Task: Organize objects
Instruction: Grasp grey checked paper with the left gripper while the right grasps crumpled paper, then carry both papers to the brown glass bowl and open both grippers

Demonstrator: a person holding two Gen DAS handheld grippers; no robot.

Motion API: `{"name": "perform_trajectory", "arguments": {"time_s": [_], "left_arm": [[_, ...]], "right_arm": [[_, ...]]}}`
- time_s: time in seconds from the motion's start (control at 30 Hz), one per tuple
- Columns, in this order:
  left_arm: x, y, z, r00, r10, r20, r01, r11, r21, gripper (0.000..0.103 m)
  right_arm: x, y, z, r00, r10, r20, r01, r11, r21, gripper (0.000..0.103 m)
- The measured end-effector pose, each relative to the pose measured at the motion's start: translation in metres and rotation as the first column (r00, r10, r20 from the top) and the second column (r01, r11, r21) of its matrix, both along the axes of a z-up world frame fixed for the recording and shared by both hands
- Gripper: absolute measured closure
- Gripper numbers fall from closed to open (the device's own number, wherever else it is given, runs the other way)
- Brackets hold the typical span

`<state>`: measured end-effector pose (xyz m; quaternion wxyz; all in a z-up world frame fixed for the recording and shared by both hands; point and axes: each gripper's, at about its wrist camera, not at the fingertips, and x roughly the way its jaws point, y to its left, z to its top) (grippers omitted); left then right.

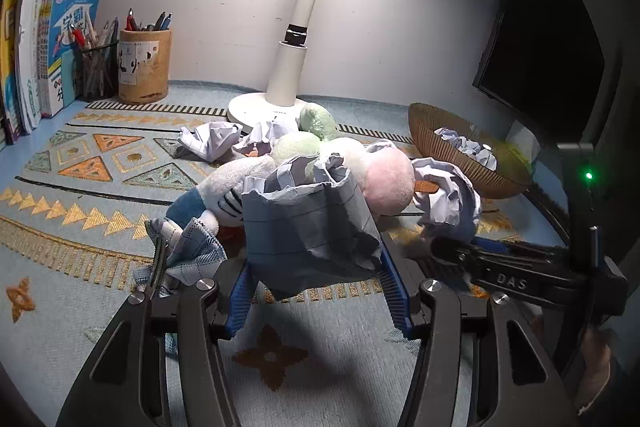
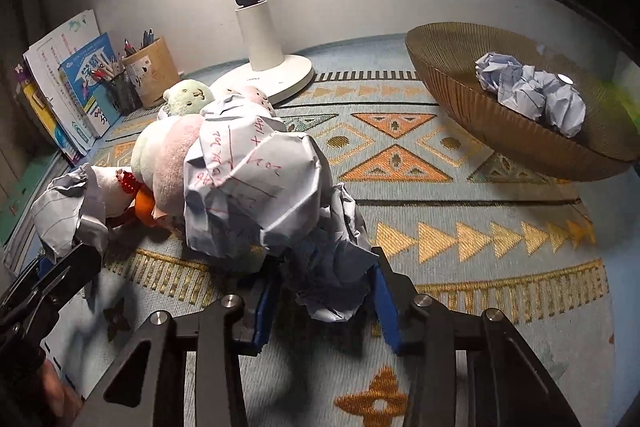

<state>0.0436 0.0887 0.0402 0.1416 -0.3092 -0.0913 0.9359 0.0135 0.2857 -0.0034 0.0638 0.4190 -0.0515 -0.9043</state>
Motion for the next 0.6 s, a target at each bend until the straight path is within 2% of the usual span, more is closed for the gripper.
{"name": "perform_trajectory", "arguments": {"time_s": [0.1,0.3,0.5,0.6], "left_arm": [[-0.001,-0.002,0.0,1.0,-0.012,0.007,0.012,1.0,0.016,0.05],[0.0,-0.001,-0.001,1.0,-0.017,0.006,0.017,1.0,0.016,0.05],[0.002,0.001,0.0,1.0,-0.02,0.009,0.02,1.0,0.008,0.05],[0.016,0.007,0.013,0.999,-0.012,-0.034,0.012,1.0,0.021,0.05]], "right_arm": [[0.023,0.012,0.002,0.998,-0.059,-0.001,0.059,0.998,0.005,0.061],[0.057,0.049,0.01,0.996,-0.091,-0.008,0.089,0.987,-0.137,0.061],[0.075,0.073,0.014,0.99,-0.138,-0.014,0.133,0.973,-0.187,0.061],[0.08,0.086,0.022,0.986,-0.162,-0.026,0.154,0.967,-0.203,0.061]]}}
